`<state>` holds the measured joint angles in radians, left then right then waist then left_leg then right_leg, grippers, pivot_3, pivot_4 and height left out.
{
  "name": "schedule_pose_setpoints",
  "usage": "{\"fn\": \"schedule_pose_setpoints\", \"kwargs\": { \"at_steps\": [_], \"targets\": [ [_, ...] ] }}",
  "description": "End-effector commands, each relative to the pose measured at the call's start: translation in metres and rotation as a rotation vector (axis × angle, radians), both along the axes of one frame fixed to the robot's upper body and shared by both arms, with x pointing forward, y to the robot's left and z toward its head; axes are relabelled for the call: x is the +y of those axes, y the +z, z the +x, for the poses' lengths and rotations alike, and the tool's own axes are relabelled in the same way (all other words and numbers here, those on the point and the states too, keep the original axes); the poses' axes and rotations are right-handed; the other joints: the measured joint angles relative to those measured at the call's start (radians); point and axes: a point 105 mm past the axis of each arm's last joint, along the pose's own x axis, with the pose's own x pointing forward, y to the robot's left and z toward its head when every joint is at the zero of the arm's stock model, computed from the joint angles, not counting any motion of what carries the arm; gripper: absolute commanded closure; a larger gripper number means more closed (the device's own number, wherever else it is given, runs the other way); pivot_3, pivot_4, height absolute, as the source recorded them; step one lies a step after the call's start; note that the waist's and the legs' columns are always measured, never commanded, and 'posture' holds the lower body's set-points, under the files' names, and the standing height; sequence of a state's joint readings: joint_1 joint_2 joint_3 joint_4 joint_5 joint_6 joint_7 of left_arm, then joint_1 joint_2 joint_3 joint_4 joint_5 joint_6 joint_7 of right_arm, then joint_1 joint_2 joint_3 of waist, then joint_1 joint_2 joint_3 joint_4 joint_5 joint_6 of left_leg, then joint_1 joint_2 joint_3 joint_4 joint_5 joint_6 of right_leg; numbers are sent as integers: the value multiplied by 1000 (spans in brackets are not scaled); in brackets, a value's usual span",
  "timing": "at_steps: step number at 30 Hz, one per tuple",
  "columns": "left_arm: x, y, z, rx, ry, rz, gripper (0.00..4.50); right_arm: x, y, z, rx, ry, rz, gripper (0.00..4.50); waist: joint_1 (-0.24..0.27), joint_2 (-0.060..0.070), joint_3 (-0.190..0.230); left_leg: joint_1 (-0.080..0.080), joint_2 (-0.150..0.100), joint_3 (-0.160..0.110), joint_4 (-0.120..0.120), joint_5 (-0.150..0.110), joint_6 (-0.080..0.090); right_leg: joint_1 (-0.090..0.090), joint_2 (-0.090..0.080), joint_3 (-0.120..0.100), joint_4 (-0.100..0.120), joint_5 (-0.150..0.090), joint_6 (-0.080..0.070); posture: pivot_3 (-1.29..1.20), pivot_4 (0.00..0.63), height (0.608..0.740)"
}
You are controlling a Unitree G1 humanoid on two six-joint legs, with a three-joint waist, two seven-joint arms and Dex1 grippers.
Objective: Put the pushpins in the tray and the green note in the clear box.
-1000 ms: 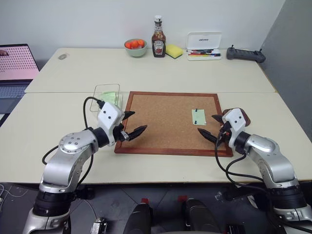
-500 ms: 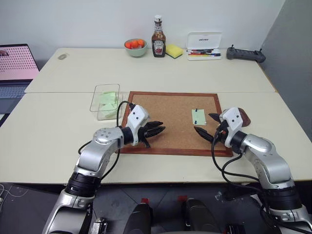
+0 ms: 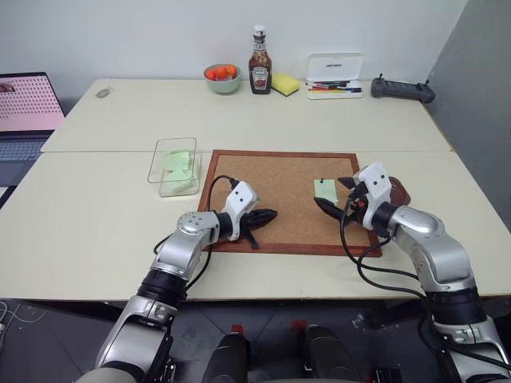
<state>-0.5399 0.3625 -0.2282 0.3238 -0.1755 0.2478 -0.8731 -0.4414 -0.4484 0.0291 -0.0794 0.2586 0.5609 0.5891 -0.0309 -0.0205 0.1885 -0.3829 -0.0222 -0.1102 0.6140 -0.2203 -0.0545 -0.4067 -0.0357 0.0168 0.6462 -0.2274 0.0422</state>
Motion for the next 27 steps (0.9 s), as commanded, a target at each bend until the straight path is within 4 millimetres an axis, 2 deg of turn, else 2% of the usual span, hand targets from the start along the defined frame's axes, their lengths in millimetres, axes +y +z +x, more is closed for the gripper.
{"fn": "schedule_pose_setpoints", "kwargs": {
  "at_steps": [1,10,11,13,24,27],
  "targets": [
    [-4,-6,-4,15,-20,6,4448,1,5,18,5,-19,-23,0,0,0,0,0,0,0,0,0,0,0,0,0,0,0,0,0,150,740],
    [-7,-4,-10,12,-34,-17,4448,2,-1,58,15,-69,-75,0,-1,0,0,0,0,0,0,0,0,0,0,0,0,0,0,0,150,740],
    [-8,-3,-11,12,-36,-22,4500,3,-2,61,16,-72,-76,369,-1,0,0,0,-1,1,0,0,0,0,0,1,0,0,0,0,150,740],
    [-9,-2,-12,11,-38,-29,4500,3,-4,66,18,-78,-81,656,-2,0,0,0,0,0,0,0,0,0,0,0,0,0,0,0,150,740],
    [-10,-1,-14,11,-37,-33,4500,2,-11,76,23,-93,-99,3025,-2,0,0,0,0,0,0,0,0,0,0,1,1,0,0,0,150,740],
    [-10,-2,-14,12,-36,-33,4500,1,-10,77,19,-94,-96,3543,-2,0,0,0,0,0,0,0,0,0,0,0,1,0,0,0,150,740]
  ]
}}
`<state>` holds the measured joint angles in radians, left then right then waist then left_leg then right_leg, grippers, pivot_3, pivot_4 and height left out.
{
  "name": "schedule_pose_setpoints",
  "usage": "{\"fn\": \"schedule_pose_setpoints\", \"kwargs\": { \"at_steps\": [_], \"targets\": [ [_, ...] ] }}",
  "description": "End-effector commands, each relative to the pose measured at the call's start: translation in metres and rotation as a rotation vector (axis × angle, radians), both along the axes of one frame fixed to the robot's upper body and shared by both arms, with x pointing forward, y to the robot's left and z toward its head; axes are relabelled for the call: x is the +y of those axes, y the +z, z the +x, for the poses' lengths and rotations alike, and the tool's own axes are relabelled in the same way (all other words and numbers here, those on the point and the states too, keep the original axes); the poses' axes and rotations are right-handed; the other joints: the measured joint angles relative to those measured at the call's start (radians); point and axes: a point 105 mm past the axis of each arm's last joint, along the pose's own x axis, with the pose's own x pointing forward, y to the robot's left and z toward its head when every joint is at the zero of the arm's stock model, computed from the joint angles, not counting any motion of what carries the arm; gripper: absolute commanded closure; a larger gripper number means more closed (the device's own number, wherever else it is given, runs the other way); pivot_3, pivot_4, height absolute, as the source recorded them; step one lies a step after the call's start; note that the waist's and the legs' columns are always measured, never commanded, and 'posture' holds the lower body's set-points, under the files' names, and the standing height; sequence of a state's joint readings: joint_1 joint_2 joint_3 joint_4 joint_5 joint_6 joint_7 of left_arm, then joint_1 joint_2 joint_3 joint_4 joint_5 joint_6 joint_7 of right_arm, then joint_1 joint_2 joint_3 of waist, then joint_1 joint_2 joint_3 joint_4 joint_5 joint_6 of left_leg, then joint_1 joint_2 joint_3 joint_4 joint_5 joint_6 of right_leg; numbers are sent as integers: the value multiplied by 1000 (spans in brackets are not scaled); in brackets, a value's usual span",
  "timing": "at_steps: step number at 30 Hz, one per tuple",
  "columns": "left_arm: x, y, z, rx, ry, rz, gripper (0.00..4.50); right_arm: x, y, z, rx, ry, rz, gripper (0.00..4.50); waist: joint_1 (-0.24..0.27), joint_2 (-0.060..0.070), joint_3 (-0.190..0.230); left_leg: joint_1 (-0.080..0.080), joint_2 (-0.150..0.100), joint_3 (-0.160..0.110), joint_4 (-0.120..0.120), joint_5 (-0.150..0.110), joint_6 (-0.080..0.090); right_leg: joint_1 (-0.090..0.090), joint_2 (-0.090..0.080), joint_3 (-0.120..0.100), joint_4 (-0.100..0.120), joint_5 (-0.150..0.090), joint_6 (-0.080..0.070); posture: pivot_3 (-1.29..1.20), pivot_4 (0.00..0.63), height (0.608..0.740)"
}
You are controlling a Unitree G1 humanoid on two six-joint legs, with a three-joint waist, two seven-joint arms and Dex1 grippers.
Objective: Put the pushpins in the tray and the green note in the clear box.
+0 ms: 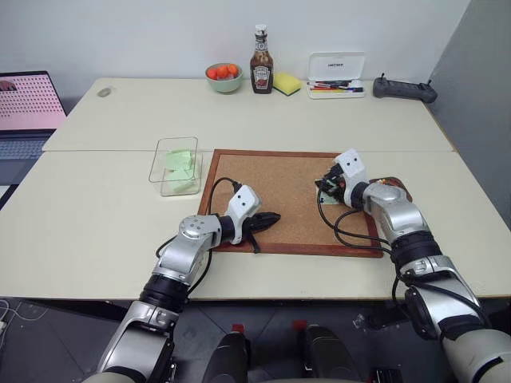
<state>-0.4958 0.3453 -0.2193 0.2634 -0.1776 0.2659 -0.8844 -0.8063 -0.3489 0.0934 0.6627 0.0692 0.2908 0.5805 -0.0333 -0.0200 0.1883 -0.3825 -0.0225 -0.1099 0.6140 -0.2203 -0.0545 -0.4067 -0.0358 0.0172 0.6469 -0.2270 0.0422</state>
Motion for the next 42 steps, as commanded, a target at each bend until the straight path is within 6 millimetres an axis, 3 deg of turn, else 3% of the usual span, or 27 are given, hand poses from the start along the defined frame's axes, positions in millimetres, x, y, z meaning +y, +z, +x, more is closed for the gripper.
{"fn": "schedule_pose_setpoints", "kwargs": {
  "at_steps": [1,5,29,36,42],
  "targets": [
    [-4,-1,-4,4,-15,-5,4500,-1,19,5,-63,-1,15,3777,0,0,0,0,0,0,0,0,0,0,0,0,0,0,0,0,150,740],
    [-4,-1,-4,7,-15,-4,4500,-2,20,6,-69,-3,17,4437,0,0,0,0,0,0,0,0,0,0,0,0,0,0,0,0,150,740],
    [-3,-12,-8,28,-27,46,4500,8,54,-3,-187,26,72,4437,0,0,0,0,0,0,0,0,0,0,0,0,0,0,0,0,150,740],
    [-3,-13,-10,24,-31,53,4500,-41,74,-19,-264,-84,3,4437,4,0,0,-1,-1,-1,0,0,0,0,0,0,0,0,0,0,150,740],
    [-4,-14,-9,19,-39,64,4500,-88,58,-42,-250,-155,-204,4437,3,1,0,0,0,0,0,0,0,0,0,0,-1,0,0,0,150,740]
  ]
}}
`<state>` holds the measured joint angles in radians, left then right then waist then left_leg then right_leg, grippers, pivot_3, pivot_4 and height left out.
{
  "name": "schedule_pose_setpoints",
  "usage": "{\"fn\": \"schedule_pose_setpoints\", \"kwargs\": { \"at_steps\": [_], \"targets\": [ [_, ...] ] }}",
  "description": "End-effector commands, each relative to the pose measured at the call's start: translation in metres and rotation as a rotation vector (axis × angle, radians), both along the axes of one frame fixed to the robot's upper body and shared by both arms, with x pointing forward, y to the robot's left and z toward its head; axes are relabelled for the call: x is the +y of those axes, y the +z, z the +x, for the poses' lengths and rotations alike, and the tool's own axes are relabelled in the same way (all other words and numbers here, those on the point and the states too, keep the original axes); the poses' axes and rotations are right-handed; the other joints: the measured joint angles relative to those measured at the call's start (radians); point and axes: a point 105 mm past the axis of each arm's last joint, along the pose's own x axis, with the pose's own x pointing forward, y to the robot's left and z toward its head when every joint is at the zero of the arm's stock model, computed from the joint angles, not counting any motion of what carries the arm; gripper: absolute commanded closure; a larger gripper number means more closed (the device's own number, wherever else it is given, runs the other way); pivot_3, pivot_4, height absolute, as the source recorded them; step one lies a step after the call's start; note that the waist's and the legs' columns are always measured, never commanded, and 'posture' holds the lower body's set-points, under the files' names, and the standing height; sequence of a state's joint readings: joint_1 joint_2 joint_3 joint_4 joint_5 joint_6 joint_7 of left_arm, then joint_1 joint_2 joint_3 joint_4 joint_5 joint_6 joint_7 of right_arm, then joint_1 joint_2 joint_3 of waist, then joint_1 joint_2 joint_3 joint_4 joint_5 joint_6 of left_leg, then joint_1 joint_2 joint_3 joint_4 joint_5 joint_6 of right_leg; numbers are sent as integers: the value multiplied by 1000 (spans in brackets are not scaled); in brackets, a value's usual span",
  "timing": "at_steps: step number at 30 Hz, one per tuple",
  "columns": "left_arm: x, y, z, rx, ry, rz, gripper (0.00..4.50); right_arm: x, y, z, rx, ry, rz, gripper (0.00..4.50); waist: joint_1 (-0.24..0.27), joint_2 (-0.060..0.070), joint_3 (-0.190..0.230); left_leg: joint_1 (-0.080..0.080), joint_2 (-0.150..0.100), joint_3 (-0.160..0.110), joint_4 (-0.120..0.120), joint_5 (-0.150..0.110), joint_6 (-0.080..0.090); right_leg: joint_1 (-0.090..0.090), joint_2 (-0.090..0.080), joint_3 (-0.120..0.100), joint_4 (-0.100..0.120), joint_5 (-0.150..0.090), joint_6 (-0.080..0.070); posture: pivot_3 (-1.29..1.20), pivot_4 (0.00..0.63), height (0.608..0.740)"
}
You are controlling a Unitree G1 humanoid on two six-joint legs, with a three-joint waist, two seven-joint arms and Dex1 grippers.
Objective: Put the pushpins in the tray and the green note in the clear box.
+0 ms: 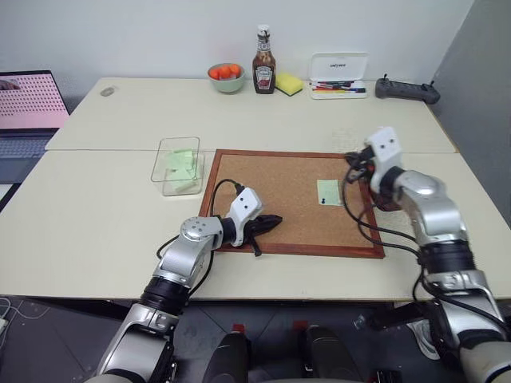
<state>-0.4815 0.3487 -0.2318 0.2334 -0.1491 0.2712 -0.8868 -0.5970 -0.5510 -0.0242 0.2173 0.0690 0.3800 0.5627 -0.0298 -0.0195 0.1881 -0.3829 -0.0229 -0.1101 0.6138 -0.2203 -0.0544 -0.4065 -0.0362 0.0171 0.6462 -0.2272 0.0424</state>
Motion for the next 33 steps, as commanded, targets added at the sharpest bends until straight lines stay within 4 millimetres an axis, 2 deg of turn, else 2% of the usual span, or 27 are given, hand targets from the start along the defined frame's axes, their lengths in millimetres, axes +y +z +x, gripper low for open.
{"fn": "schedule_pose_setpoints", "kwargs": {
  "at_steps": [1,5,9,15,18,22,27,29,31,33],
  "targets": [
    [-3,-12,-5,29,-27,33,4500,-25,5,-14,-34,-53,-122,4437,0,0,0,0,0,0,0,0,0,0,0,0,0,0,0,0,150,740],
    [-5,-12,-4,23,-41,38,4500,-43,-14,-22,8,-91,-262,4437,-2,1,-1,1,0,1,0,0,0,0,0,1,0,0,0,0,150,740],
    [-6,-12,-4,18,-49,42,4500,-53,-30,-25,47,-110,-347,4437,-1,1,-1,1,0,1,0,0,0,1,0,1,0,0,0,0,150,740],
    [-5,-10,-3,8,-44,39,4500,-65,-39,-24,76,-149,-376,3407,-1,1,-1,1,0,1,0,0,0,1,0,1,0,0,0,0,150,740],
    [-4,-11,-3,8,-43,40,4500,-66,-38,-23,72,-156,-374,2750,-1,1,-1,1,0,1,0,0,0,1,0,0,0,0,0,0,150,740],
    [-3,-11,-3,7,-41,42,4500,-67,-35,-23,68,-162,-366,2085,-1,1,-1,1,0,1,0,0,0,1,0,1,0,0,0,0,150,740],
    [-4,-12,-3,4,-43,42,4500,-68,-26,-23,47,-174,-330,1029,-1,1,-1,1,0,1,0,0,0,1,0,0,0,0,0,0,150,740],
    [-4,-12,-3,4,-44,42,4500,-67,-19,-23,37,-173,-292,759,-1,1,-1,1,0,1,0,0,0,1,0,0,0,0,0,0,150,740],
    [-4,-12,-3,4,-45,43,4500,-55,-13,-26,44,-119,-206,221,-1,1,-1,1,0,1,0,0,0,1,0,1,0,0,0,0,150,740],
    [-4,-13,-4,5,-46,44,4500,-37,-10,-30,66,-43,-113,221,-1,1,-1,1,0,1,0,0,0,1,0,0,0,0,0,0,150,740]
  ]
}}
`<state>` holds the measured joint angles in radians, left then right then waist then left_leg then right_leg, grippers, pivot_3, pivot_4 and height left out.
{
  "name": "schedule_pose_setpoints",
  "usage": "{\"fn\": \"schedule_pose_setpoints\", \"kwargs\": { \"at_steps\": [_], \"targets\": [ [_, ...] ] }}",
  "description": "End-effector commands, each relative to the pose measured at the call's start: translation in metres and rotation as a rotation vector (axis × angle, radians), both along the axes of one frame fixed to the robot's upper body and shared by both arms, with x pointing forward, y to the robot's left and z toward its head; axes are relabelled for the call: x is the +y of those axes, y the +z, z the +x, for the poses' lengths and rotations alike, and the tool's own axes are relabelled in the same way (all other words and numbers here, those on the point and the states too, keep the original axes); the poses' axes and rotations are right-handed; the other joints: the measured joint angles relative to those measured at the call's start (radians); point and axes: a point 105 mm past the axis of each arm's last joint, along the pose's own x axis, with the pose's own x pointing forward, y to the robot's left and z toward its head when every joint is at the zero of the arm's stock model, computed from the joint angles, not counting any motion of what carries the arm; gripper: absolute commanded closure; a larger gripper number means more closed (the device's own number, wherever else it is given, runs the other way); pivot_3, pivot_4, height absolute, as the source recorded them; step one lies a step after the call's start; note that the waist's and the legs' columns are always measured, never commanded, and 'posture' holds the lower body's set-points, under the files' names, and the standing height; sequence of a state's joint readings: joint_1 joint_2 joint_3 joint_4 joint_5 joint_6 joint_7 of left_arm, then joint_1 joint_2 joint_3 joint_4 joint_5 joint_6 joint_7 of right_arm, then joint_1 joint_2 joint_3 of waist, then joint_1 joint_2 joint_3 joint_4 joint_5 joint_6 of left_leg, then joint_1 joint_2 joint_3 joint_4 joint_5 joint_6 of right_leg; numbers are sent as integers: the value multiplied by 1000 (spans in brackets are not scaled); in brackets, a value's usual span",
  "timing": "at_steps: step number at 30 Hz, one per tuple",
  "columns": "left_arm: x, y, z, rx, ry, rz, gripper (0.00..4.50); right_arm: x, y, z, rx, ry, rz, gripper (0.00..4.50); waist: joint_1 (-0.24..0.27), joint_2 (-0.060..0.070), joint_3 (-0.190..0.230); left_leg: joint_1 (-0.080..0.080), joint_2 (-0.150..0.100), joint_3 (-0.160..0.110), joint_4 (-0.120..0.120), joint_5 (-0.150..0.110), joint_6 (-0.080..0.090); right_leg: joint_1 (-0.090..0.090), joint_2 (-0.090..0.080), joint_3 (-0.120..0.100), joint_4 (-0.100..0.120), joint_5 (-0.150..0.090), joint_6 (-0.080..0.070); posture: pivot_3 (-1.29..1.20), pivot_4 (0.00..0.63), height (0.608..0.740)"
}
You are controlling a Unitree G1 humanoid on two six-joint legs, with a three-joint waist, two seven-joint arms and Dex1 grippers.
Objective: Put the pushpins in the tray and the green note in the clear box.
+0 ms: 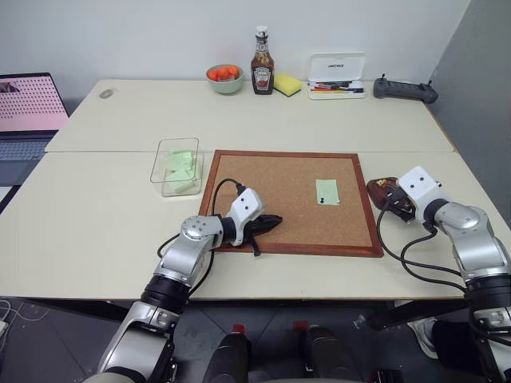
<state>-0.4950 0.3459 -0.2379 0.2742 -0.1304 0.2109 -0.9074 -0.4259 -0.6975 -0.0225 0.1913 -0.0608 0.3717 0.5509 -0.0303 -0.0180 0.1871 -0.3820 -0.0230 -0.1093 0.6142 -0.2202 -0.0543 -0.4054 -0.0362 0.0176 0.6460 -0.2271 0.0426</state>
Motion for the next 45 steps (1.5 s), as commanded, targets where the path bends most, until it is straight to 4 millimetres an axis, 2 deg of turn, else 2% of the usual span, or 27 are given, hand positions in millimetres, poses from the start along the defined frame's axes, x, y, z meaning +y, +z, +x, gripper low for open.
{"fn": "schedule_pose_setpoints", "kwargs": {
  "at_steps": [1,5,10,18,21,27,32,40,45],
  "targets": [
    [-3,-12,-5,34,-18,34,4500,35,29,-5,-30,130,194,221,0,0,0,0,0,0,0,0,0,0,0,0,0,0,0,0,150,740],
    [-3,-12,-5,32,-21,36,4500,61,24,-8,6,183,297,221,0,0,0,0,0,-1,0,0,0,0,0,0,0,0,0,0,150,740],
    [-2,-12,-4,29,-22,40,4500,80,12,-7,41,209,334,221,0,0,0,0,0,-1,0,0,0,0,0,-1,0,0,0,0,150,740],
    [0,-13,-5,27,-16,45,4500,93,-2,-2,66,209,344,221,0,0,0,0,0,-1,0,0,0,0,0,-1,0,0,0,0,150,740],
    [0,-13,-5,26,-16,45,4500,95,-5,0,70,206,348,644,-1,0,0,0,0,-1,0,0,0,0,0,0,0,0,0,0,150,740],
    [0,-14,-5,25,-16,47,4500,93,-5,1,67,198,359,1838,-1,0,0,0,0,-1,0,0,0,0,0,-1,0,0,0,0,150,740],
    [0,-14,-5,25,-18,50,4500,95,-8,-1,80,206,360,3004,-1,0,0,0,0,-1,0,0,0,0,0,-1,0,0,0,0,150,740],
    [1,-16,-5,26,-18,55,4500,98,-4,-3,81,224,367,4460,-1,0,0,0,0,-1,0,0,0,0,0,0,0,0,0,0,150,740],
    [2,-17,-6,29,-18,60,4500,103,10,-7,54,257,392,4460,-1,0,0,0,0,-1,0,0,0,0,0,-1,0,0,0,0,150,740]
  ]
}}
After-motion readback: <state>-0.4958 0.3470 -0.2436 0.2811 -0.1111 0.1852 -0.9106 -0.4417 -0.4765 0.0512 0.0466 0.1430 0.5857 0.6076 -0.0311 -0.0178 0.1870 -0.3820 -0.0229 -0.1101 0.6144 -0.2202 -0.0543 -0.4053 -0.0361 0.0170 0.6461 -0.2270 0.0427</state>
